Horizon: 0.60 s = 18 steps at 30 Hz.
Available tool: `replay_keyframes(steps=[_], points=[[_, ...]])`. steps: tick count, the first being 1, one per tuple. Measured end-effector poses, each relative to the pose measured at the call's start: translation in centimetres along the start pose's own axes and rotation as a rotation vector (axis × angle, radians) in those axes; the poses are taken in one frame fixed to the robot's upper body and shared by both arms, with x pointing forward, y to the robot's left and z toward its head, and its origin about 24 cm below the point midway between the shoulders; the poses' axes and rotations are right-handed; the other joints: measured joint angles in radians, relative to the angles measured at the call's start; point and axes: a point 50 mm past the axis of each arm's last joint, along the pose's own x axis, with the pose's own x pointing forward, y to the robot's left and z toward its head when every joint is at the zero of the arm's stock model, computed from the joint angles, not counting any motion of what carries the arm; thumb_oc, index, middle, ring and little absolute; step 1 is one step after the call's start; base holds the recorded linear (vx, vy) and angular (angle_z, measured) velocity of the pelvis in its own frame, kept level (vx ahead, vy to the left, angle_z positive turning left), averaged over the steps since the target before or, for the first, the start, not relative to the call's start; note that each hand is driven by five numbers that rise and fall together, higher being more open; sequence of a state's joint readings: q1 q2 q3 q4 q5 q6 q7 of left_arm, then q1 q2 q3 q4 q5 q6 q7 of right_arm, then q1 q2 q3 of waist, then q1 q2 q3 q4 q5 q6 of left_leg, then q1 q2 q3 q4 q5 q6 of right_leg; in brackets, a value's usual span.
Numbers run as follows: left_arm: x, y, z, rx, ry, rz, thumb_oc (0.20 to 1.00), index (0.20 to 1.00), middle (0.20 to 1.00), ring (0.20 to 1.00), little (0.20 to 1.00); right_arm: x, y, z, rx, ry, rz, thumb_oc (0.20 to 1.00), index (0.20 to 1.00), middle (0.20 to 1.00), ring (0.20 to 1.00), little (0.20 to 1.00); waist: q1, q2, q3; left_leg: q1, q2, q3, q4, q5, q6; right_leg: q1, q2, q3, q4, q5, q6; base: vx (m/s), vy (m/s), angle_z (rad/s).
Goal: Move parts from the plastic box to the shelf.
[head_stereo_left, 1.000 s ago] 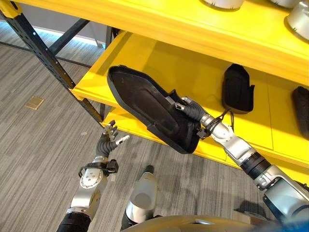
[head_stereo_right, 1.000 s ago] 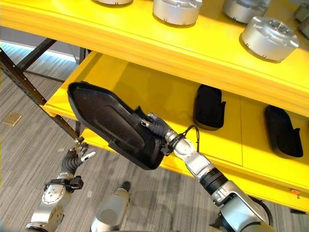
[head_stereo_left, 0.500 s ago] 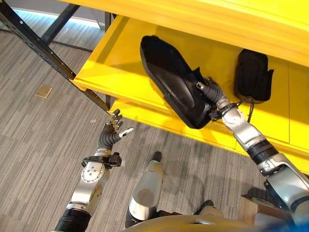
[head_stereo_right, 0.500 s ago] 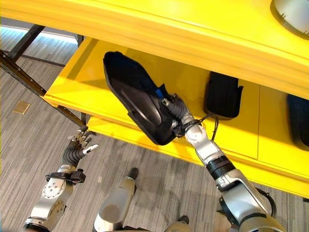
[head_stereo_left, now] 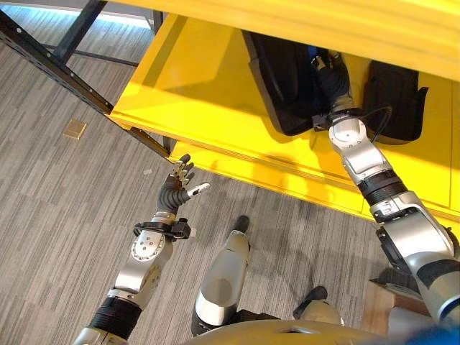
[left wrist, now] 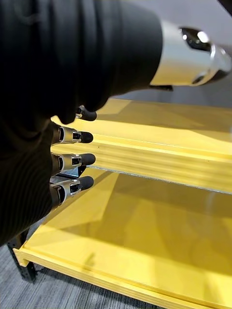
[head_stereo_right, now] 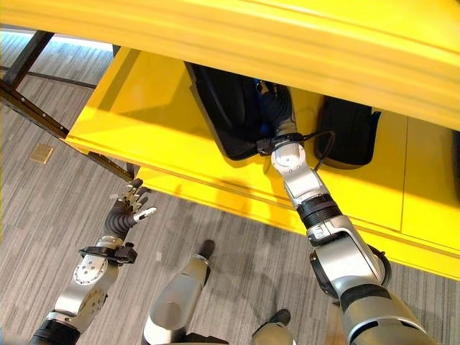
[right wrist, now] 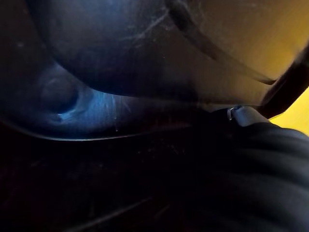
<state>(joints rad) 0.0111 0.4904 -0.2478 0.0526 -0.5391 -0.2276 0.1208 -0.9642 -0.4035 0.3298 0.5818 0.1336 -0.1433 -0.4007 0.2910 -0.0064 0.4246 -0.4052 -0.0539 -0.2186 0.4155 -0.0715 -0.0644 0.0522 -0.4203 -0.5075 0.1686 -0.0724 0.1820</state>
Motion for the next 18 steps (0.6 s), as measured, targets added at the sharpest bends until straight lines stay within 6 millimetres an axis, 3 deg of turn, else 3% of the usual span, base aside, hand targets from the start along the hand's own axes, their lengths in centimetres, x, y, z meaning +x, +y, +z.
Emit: replay_keyframes(steps=[2,8,13,18], points=[[0.4,-0.7,0.1,0.000,-0.005,-0.030,1.000,1.000,1.000,1.000,1.000,0.8,-0.4,1.0,0.011,-0.027,-0.041,0.200,0.200,0.200,0.200,0.200,0.001,0.022,0.014,-0.019,-0.002,-0.002,0.011,0.002,0.003,-0.019,-0.003,0.003,0.016,-0.002,-0.003,-0.02,0.010,0.01],[0.9,-1.5,0.7,0.027,-0.018,-0.079,1.000,1.000,1.000,1.000,1.000,1.5,-0.3,2.0,0.033,-0.038,-0.092,0.200,0.200,0.200,0.200,0.200,0.000,0.036,0.029,-0.068,-0.013,-0.009,0.036,0.003,0.005,-0.080,-0.020,0.013,0.078,-0.028,0.001,-0.03,0.031,0.06],[1.5,-2.6,1.0,0.031,-0.026,-0.129,1.000,1.000,1.000,1.000,1.000,2.3,-0.9,3.3,0.093,-0.054,-0.180,0.200,0.200,0.200,0.200,0.200,-0.003,0.066,0.064,-0.122,-0.030,-0.003,0.089,-0.002,0.015,-0.140,-0.046,0.036,0.150,-0.047,0.001,-0.06,0.061,0.02],[1.9,-2.9,1.4,0.032,-0.043,-0.136,1.000,1.000,1.000,1.000,1.000,2.6,-0.8,4.0,0.113,-0.066,-0.202,0.200,0.200,0.200,0.200,0.200,-0.004,0.073,0.073,-0.184,-0.038,0.015,0.153,-0.019,0.029,-0.225,-0.070,0.086,0.241,-0.075,-0.006,-0.05,0.060,-0.05]])
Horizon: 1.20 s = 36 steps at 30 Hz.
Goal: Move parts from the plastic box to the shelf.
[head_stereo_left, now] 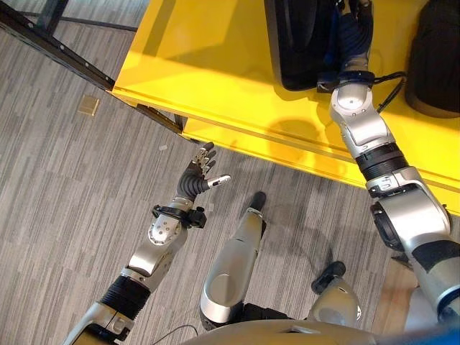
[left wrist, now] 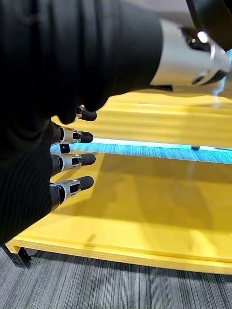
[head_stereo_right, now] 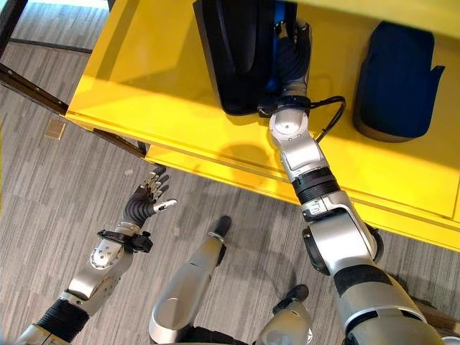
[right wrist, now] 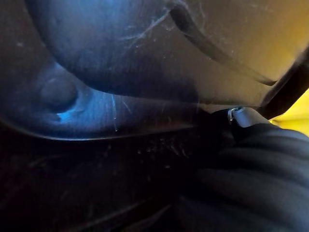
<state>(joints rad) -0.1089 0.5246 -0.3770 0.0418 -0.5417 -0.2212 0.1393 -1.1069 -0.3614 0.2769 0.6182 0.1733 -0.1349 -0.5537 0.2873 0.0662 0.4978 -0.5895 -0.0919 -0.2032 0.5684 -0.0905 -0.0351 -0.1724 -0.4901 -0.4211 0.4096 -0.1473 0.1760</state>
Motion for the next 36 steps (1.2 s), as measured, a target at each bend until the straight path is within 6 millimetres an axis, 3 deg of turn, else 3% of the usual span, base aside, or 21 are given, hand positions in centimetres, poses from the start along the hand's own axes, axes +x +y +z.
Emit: replay_keyframes(steps=[7,12,21,36], points=[[-0.1,0.0,-0.2,-0.018,0.009,0.021,1.000,1.000,1.000,1.000,1.000,0.1,0.0,0.2,0.008,-0.003,-0.022,0.200,0.200,0.200,0.200,0.200,-0.021,0.006,0.003,-0.094,-0.023,0.002,0.099,-0.024,0.015,-0.123,-0.040,0.060,0.164,-0.066,0.001,-0.07,0.050,0.01],[-0.4,0.0,-0.6,-0.028,0.027,0.032,1.000,1.000,1.000,1.000,1.000,0.2,-0.1,0.3,0.010,-0.005,-0.041,0.200,0.200,0.200,0.200,0.200,-0.022,0.005,0.004,-0.128,-0.017,0.001,0.117,-0.022,0.013,-0.173,-0.039,0.080,0.206,-0.081,0.014,-0.05,0.016,-0.02],[-0.4,-0.3,-0.7,-0.031,0.031,0.028,1.000,1.000,1.000,1.000,1.000,2.2,-1.8,-0.3,0.040,0.096,-0.182,0.200,0.200,0.200,0.200,0.200,-0.030,0.004,0.005,-0.159,-0.011,-0.005,0.107,-0.004,-0.005,-0.224,-0.038,0.085,0.234,-0.089,0.017,-0.02,-0.005,0.00],[-0.3,-0.2,-0.6,-0.036,0.026,0.040,1.000,1.000,1.000,1.000,1.000,3.1,-2.7,-0.9,0.071,0.181,-0.272,0.200,0.200,0.200,0.200,0.200,-0.024,0.003,0.006,-0.158,-0.011,-0.011,0.097,0.003,-0.009,-0.223,-0.037,0.081,0.233,-0.090,0.018,0.00,0.000,0.00]])
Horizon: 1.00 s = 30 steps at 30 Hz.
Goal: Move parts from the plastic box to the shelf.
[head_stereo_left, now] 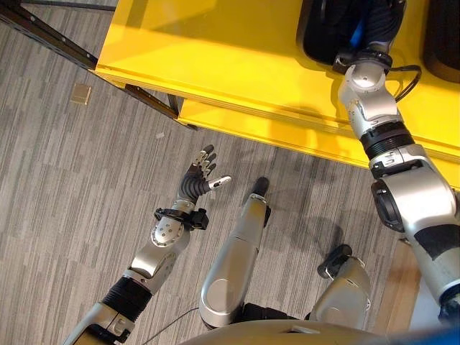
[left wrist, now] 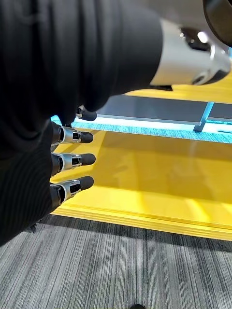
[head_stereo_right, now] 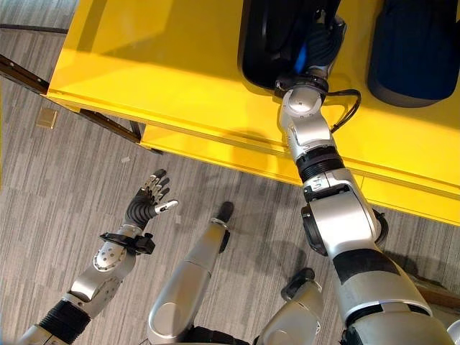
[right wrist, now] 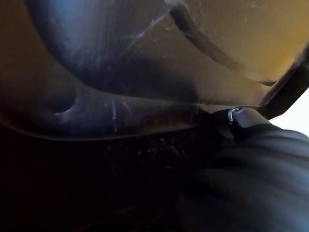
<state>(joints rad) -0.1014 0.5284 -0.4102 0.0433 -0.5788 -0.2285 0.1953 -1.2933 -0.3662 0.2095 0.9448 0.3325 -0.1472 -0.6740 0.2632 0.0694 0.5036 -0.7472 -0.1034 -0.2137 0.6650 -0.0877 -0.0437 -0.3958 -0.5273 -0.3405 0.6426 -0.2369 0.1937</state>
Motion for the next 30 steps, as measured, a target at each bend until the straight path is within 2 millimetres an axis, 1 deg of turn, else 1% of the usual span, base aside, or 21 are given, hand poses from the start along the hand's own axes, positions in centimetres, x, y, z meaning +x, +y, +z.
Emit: replay_keyframes(steps=[7,8,9,13,16,17,18,19,22,26,30], points=[[0.0,0.0,0.1,0.000,-0.004,0.007,1.000,1.000,1.000,1.000,1.000,0.1,0.0,-0.2,-0.004,0.013,-0.002,0.200,0.200,0.200,0.200,0.200,0.005,0.000,0.000,0.001,-0.003,-0.008,-0.003,0.001,-0.002,0.009,0.001,-0.010,-0.004,0.000,0.000,0.01,-0.001,0.03],[0.1,0.0,0.1,0.000,-0.006,0.005,1.000,1.000,1.000,1.000,1.000,0.1,0.0,-0.2,0.001,0.017,-0.001,0.878,0.878,0.878,0.878,0.878,0.005,0.000,0.000,0.001,-0.004,-0.011,-0.003,0.002,-0.003,0.012,0.001,-0.015,-0.005,0.000,0.000,0.02,0.004,0.06],[0.1,0.0,0.1,0.000,-0.007,0.005,1.000,1.000,1.000,1.000,1.000,0.1,0.0,-0.2,0.000,0.016,-0.001,1.000,1.000,1.000,1.000,1.000,0.004,0.000,0.000,0.001,-0.004,-0.013,-0.004,0.002,-0.003,0.015,0.001,-0.018,-0.006,-0.001,0.001,0.02,0.007,0.07],[0.2,0.0,0.3,0.000,-0.013,0.005,1.000,1.000,1.000,1.000,1.000,0.2,0.2,0.4,0.009,0.002,0.001,1.000,1.000,1.000,1.000,1.000,0.005,0.000,0.000,0.002,-0.004,-0.018,-0.005,0.003,-0.004,0.019,0.002,-0.023,-0.006,-0.003,0.004,0.00,0.000,0.02],[0.3,0.0,0.3,-0.001,-0.017,0.007,1.000,1.000,1.000,1.000,1.000,0.4,0.6,1.8,0.044,-0.033,-0.005,1.000,1.000,1.000,1.000,1.000,0.005,0.000,0.000,0.005,-0.004,-0.019,-0.013,0.003,-0.004,0.020,0.002,-0.025,-0.006,-0.006,0.008,0.00,0.000,0.00],[0.3,0.0,0.3,-0.001,-0.018,0.007,1.000,1.000,1.000,1.000,1.000,0.4,0.6,1.9,0.050,-0.037,-0.008,1.000,1.000,1.000,1.000,1.000,0.005,0.000,0.000,0.005,-0.004,-0.020,-0.013,0.003,-0.004,0.020,0.002,-0.025,-0.006,-0.006,0.009,0.00,0.000,0.00],[0.4,-0.1,0.5,0.000,-0.023,0.007,1.000,1.000,1.000,1.000,1.000,0.3,0.7,2.9,0.084,-0.073,-0.013,1.000,1.000,1.000,1.000,1.000,0.005,0.000,0.000,0.006,-0.004,-0.021,-0.017,0.007,-0.008,0.020,0.002,-0.027,-0.006,-0.007,0.010,0.00,0.000,0.00],[0.4,-0.1,0.5,0.000,-0.026,0.009,1.000,1.000,1.000,1.000,1.000,0.2,0.8,3.3,0.103,-0.092,-0.014,1.000,1.000,1.000,1.000,1.000,0.005,0.000,0.000,0.006,-0.003,-0.021,-0.018,0.007,-0.008,0.020,0.002,-0.027,-0.006,-0.007,0.011,0.00,0.000,0.00],[0.5,-0.1,0.6,-0.002,-0.034,0.015,1.000,1.000,1.000,1.000,1.000,0.2,0.9,4.2,0.133,-0.119,-0.027,1.000,1.000,1.000,1.000,1.000,0.004,0.000,0.000,0.009,-0.003,-0.020,-0.019,0.007,-0.008,0.023,0.002,-0.027,-0.008,-0.008,0.010,0.00,0.000,0.00],[0.6,-0.1,0.7,-0.022,-0.033,0.021,1.000,1.000,1.000,1.000,1.000,-0.2,1.2,6.1,0.213,-0.183,-0.026,1.000,1.000,1.000,1.000,1.000,0.004,0.000,0.000,0.012,-0.003,-0.020,-0.020,0.007,-0.008,0.026,0.002,-0.027,-0.009,-0.008,0.010,0.00,0.000,0.00],[0.6,0.0,0.7,-0.035,-0.031,0.025,1.000,1.000,1.000,1.000,1.000,-1.2,1.6,9.2,0.335,-0.291,-0.010,1.000,1.000,1.000,1.000,1.000,0.003,0.000,0.000,0.025,-0.002,-0.020,-0.025,0.008,-0.009,0.037,0.002,-0.027,-0.010,-0.008,0.010,0.00,0.000,0.00]])
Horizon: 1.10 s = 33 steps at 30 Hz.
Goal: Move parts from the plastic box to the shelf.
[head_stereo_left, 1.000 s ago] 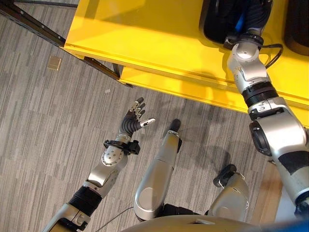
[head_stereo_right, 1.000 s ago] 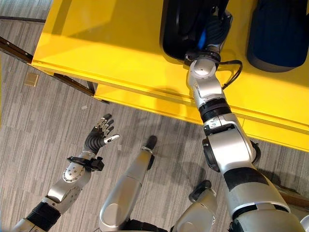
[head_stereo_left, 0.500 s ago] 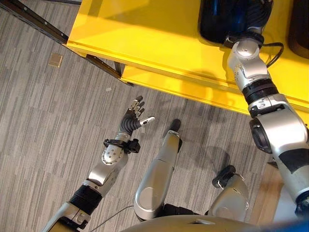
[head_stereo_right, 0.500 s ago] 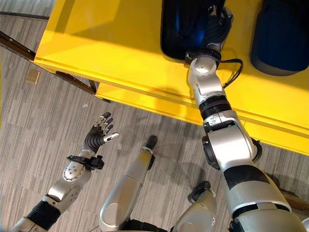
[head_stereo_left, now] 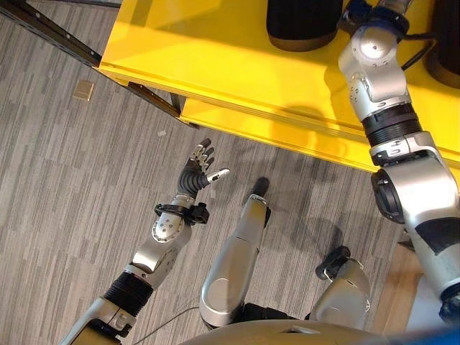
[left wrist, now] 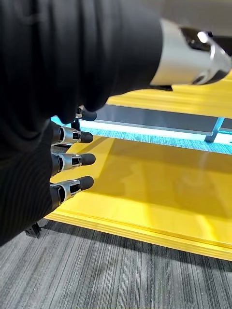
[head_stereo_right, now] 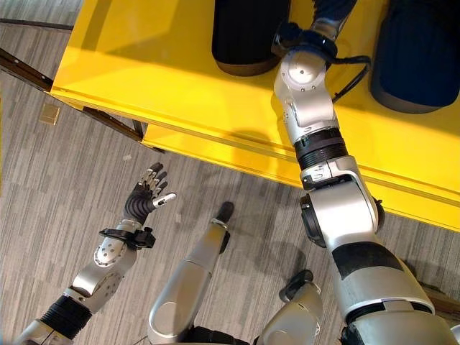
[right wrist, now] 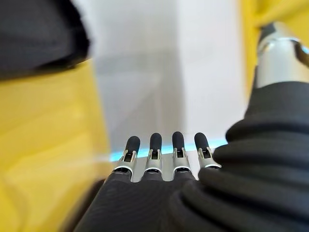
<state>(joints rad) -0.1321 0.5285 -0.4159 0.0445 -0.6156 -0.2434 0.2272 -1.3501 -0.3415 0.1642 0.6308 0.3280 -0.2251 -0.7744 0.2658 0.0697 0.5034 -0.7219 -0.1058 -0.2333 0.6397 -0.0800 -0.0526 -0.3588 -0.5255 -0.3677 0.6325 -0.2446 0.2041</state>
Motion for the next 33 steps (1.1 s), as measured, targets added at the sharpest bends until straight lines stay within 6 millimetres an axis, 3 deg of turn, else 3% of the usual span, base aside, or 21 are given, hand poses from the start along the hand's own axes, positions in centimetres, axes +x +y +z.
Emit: replay_keyframes(steps=[6,11,33], points=[[0.0,-0.1,0.0,-0.001,0.000,0.001,1.000,1.000,1.000,1.000,1.000,-1.1,1.7,3.2,0.086,-0.136,0.052,1.000,1.000,1.000,1.000,1.000,-0.003,0.000,0.000,0.013,0.003,0.000,-0.009,-0.002,0.004,0.009,0.001,-0.001,-0.003,-0.002,0.001,0.00,0.000,0.00],[0.0,-0.1,0.0,0.000,0.001,0.007,1.000,1.000,1.000,1.000,1.000,-1.8,1.7,3.6,0.093,-0.177,0.070,1.000,1.000,1.000,1.000,1.000,-0.005,0.000,0.000,0.019,0.003,0.002,-0.008,0.001,-0.001,0.016,0.001,-0.001,-0.006,-0.001,0.000,0.00,0.000,0.00],[-0.5,-0.1,-0.6,-0.001,0.026,0.007,1.000,1.000,1.000,1.000,1.000,-4.6,-1.1,-3.3,-0.090,0.009,0.088,1.000,1.000,1.000,1.000,1.000,-0.038,-0.003,-0.001,0.045,0.026,0.003,-0.019,0.001,-0.001,0.025,0.020,0.009,-0.006,-0.001,0.000,0.00,-0.004,-0.01]])
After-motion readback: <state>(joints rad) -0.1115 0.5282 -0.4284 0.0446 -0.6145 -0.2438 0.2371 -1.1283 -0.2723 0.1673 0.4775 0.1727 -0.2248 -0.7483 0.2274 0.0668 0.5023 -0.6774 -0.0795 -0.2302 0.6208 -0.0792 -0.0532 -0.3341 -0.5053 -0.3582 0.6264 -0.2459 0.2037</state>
